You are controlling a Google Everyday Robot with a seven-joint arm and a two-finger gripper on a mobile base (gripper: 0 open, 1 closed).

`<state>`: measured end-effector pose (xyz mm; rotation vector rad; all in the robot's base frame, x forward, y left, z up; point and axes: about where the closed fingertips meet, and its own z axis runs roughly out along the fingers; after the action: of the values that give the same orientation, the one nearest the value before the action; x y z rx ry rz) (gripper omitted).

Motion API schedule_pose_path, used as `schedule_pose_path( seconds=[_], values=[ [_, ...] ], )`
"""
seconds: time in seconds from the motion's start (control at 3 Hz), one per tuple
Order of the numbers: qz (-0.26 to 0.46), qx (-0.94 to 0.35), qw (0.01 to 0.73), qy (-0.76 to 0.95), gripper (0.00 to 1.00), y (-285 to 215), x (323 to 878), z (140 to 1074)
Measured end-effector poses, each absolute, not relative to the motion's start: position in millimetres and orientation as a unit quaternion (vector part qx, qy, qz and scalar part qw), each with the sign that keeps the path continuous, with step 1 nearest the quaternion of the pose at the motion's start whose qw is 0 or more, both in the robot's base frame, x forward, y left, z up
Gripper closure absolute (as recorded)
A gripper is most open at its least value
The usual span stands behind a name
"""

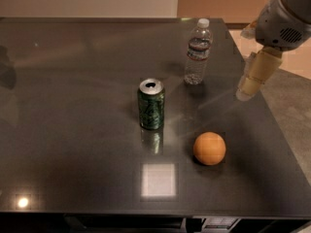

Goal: Move water bottle near green can

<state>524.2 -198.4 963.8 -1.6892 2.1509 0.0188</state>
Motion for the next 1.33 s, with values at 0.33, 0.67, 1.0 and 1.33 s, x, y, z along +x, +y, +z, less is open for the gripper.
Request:
schedule_pose_path(
  seconds=[0.33,0.67,1.0,1.33],
  values=[
    [0.038,-0.579,0.236,0.779,0.00,-196.4,562.5,965.1],
    [0.075,-0.548,0.267,0.789,0.00,-189.9,598.6,964.4],
    [0.108,-0.523,0.280,0.798,0.00,-180.2,622.0,956.0],
    [0.134,-0.514,0.296,0.794,0.00,-166.7,636.4,946.4]
  ],
)
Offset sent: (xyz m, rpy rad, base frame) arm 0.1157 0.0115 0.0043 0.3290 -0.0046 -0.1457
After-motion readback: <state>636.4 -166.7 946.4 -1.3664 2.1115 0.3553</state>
